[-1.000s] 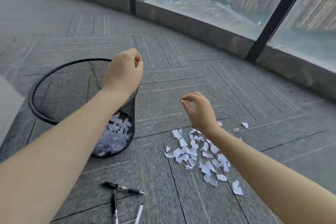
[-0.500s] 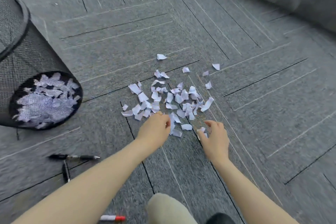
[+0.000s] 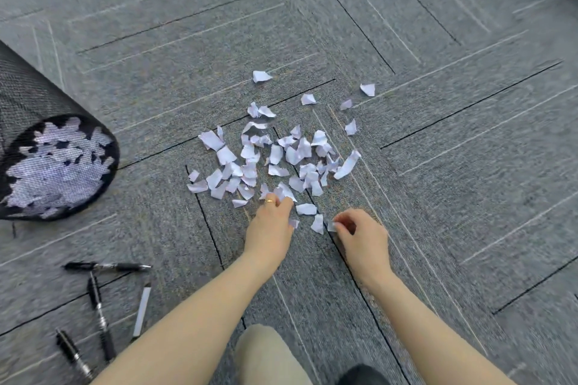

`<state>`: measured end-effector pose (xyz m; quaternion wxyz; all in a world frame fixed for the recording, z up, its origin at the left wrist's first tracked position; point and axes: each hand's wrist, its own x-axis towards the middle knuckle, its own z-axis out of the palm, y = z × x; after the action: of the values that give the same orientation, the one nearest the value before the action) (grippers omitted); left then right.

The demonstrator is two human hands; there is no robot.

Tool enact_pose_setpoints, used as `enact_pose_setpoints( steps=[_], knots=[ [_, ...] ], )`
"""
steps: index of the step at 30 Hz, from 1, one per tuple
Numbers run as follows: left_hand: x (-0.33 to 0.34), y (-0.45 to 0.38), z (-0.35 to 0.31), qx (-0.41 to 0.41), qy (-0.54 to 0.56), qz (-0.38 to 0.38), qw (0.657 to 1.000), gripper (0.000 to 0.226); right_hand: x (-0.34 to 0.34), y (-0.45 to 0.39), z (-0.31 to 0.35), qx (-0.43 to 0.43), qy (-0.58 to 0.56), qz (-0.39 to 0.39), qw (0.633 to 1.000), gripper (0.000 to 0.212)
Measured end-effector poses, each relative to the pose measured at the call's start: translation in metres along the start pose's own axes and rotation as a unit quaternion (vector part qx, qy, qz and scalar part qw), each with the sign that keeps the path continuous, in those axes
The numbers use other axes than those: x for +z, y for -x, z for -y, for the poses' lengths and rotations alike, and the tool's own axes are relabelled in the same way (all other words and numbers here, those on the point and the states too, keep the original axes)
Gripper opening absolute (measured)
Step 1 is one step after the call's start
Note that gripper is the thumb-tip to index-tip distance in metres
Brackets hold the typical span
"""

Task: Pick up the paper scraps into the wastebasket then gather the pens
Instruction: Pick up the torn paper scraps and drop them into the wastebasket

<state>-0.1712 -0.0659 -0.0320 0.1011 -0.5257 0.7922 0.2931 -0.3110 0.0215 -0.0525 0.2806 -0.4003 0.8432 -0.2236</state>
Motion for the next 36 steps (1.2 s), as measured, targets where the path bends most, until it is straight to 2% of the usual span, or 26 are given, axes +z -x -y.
enact_pose_setpoints(
  steps=[3,5,7,9,11,13,15,17,20,25,31,36],
  knots=[
    [0.004,0.001,-0.001,0.008,0.014,-0.018,1.000,0.010,-0.006,-0.002,0.010,0.030,-0.119,0.001,0.992,0.003],
    [0.007,0.001,-0.001,0.017,0.005,-0.011,1.000,0.009,-0.007,-0.004,0.019,0.021,-0.154,0.038,0.987,0.002],
    [0.009,0.001,0.001,0.013,0.028,-0.004,1.000,0.009,-0.002,-0.006,0.025,-0.003,-0.110,0.090,0.990,0.012],
    [0.006,0.001,0.004,-0.006,0.101,0.009,0.995,0.002,0.006,-0.009,0.025,-0.029,-0.025,0.107,0.994,0.026],
    [0.001,0.001,0.006,-0.031,0.172,0.031,0.984,0.009,0.012,-0.010,0.021,-0.044,0.016,0.090,0.995,0.026],
    [-0.005,0.002,0.011,-0.055,0.210,0.040,0.975,0.007,0.016,-0.007,0.017,-0.054,0.036,0.067,0.996,0.017],
    [-0.012,0.001,0.013,-0.062,0.198,0.041,0.977,0.004,0.019,0.000,0.012,-0.065,0.058,0.036,0.996,0.009],
    [-0.020,-0.002,0.016,-0.068,0.192,0.037,0.978,0.011,0.023,0.005,0.011,-0.081,0.076,0.013,0.994,0.008],
    [-0.031,-0.009,0.015,-0.064,0.196,0.019,0.978,0.010,0.024,0.005,0.012,-0.103,0.078,0.002,0.992,0.006],
    [-0.041,-0.014,0.013,-0.033,0.189,0.022,0.981,0.004,0.026,0.003,0.011,-0.075,0.070,0.007,0.995,0.031],
    [-0.037,-0.018,0.017,-0.025,0.171,0.084,0.981,0.049,0.032,0.011,0.013,-0.059,0.080,-0.037,0.994,0.010],
    [-0.033,-0.040,0.024,0.009,0.062,0.068,0.996,0.045,0.028,0.008,0.010,-0.046,0.050,0.003,0.998,0.012]
  ],
)
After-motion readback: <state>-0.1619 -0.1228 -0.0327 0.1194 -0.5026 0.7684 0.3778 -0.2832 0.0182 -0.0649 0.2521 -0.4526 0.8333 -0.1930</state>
